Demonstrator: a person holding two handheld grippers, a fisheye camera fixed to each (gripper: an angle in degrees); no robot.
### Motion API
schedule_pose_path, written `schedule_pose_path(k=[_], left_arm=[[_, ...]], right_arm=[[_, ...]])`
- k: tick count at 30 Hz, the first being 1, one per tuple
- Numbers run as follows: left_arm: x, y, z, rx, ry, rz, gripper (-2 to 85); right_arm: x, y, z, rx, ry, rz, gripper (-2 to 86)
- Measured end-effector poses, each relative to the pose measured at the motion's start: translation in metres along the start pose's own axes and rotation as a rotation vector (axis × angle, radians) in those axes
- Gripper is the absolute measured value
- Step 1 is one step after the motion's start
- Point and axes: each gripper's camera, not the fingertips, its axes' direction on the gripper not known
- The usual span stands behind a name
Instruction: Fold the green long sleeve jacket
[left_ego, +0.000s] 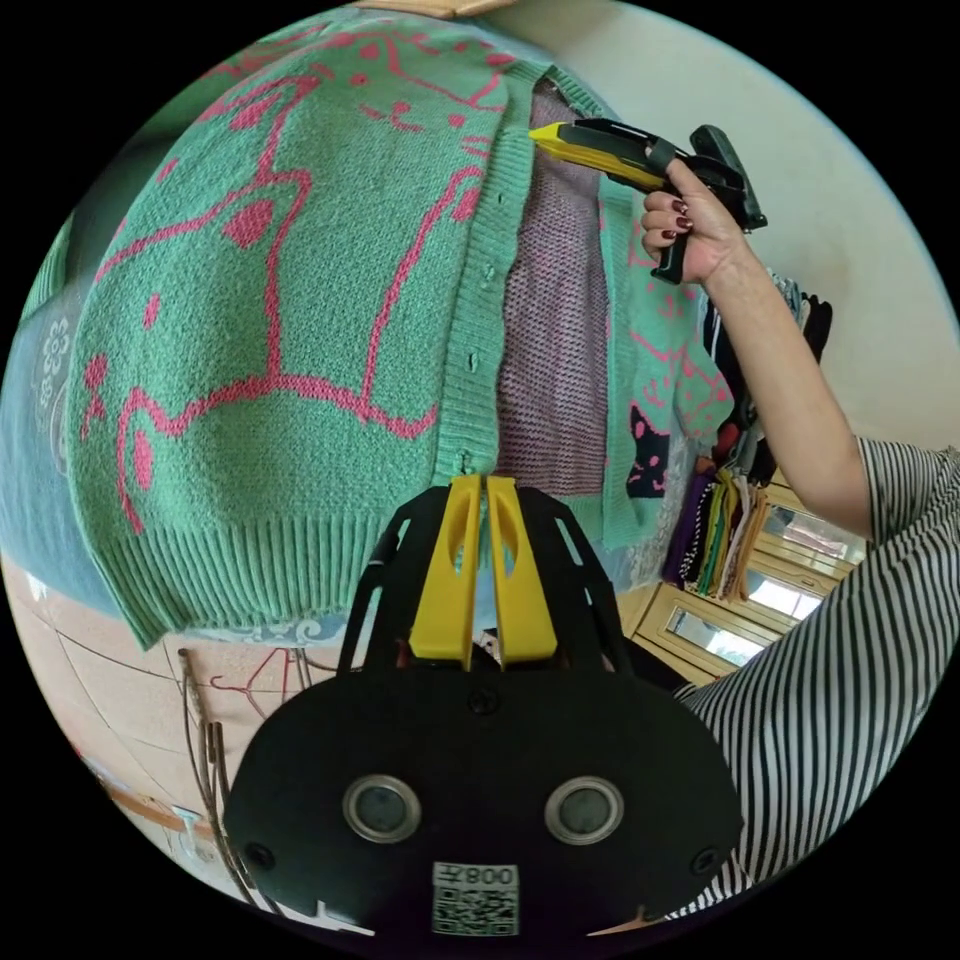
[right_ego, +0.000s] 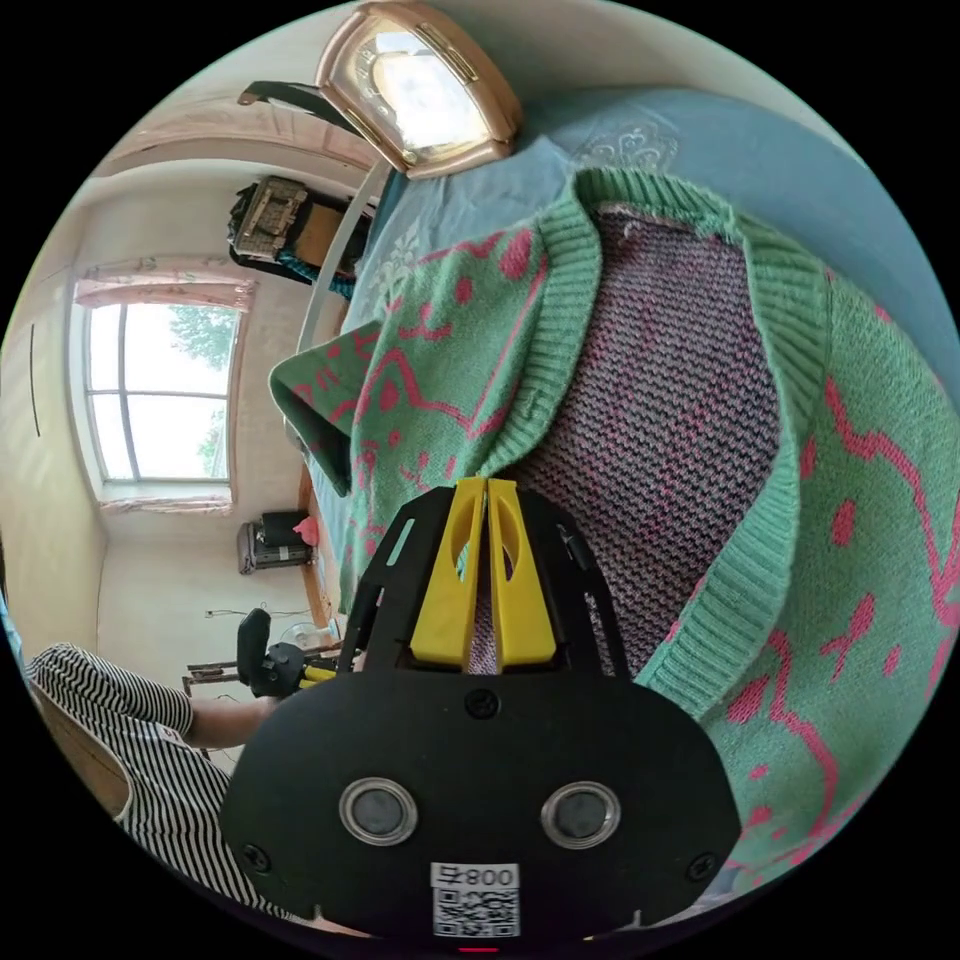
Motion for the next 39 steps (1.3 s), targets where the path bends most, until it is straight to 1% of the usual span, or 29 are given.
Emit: schedule_pose_path(k=[3, 7, 9, 10, 11, 12, 14, 17, 18, 21, 25, 27, 29, 31, 35, 36, 39], left_arm=[[0.007, 0.014, -0.008, 0.040, 0.065, 0.020, 0.8], [0.019, 0.024, 0.002, 0.036, 0.117, 0.074, 0.9], [0.017, 0.027, 0.017, 0.014, 0.118, 0.070, 0.9], [0.013, 0.030, 0.029, -0.009, 0.120, 0.054, 1.0], [0.011, 0.032, 0.035, -0.022, 0.124, 0.041, 1.0], [0.006, 0.037, 0.044, -0.041, 0.144, 0.009, 1.0], [0.003, 0.045, 0.045, -0.019, 0.194, -0.016, 1.1], [0.001, 0.055, 0.049, -0.046, 0.170, -0.011, 1.5], [-0.002, 0.059, 0.050, -0.042, 0.193, -0.030, 1.7], [-0.004, 0.075, 0.039, 0.031, 0.256, -0.039, 1.9], [-0.010, 0.103, 0.024, 0.076, 0.217, -0.064, 1.7], [-0.019, 0.112, 0.025, 0.072, 0.186, -0.099, 1.4], [-0.025, 0.116, 0.029, 0.070, 0.150, -0.114, 1.0], [-0.027, 0.116, 0.048, -0.013, 0.091, -0.102, 0.6], [-0.024, 0.124, 0.050, 0.006, 0.115, -0.114, 0.6], [-0.021, 0.129, 0.049, 0.012, 0.123, -0.105, 0.8], [-0.011, 0.140, 0.054, -0.029, 0.145, -0.068, 1.1]], right_arm=[[-0.016, 0.002, -0.019, 0.037, -0.017, -0.050, 0.1], [-0.026, 0.005, -0.039, 0.074, 0.066, -0.074, 0.1], [-0.018, 0.006, -0.033, 0.054, 0.102, -0.049, 0.1], [-0.011, 0.006, -0.023, 0.028, 0.153, -0.026, 0.1], [-0.003, 0.007, -0.012, -0.011, 0.161, 0.001, 0.1], [0.000, 0.008, -0.008, -0.018, 0.148, 0.011, 0.1], [0.003, 0.015, -0.004, -0.003, 0.122, 0.029, 0.1], [0.006, 0.022, 0.001, 0.011, 0.115, 0.051, 0.1], [0.007, 0.023, 0.002, 0.013, 0.112, 0.056, 0.1], [0.004, 0.031, -0.001, 0.039, 0.109, 0.051, 0.0], [-0.003, 0.055, -0.014, 0.098, 0.196, 0.064, -0.1], [-0.005, 0.072, -0.019, 0.115, 0.183, 0.065, -0.1], [-0.011, 0.097, -0.017, 0.090, 0.212, 0.059, -0.2], [-0.013, 0.119, -0.011, 0.056, 0.231, 0.064, -0.3], [-0.018, 0.167, -0.006, 0.001, 0.241, 0.097, -0.3], [-0.019, 0.173, -0.006, -0.004, 0.236, 0.099, -0.3], [-0.028, 0.192, 0.007, -0.056, 0.125, 0.091, -0.2]])
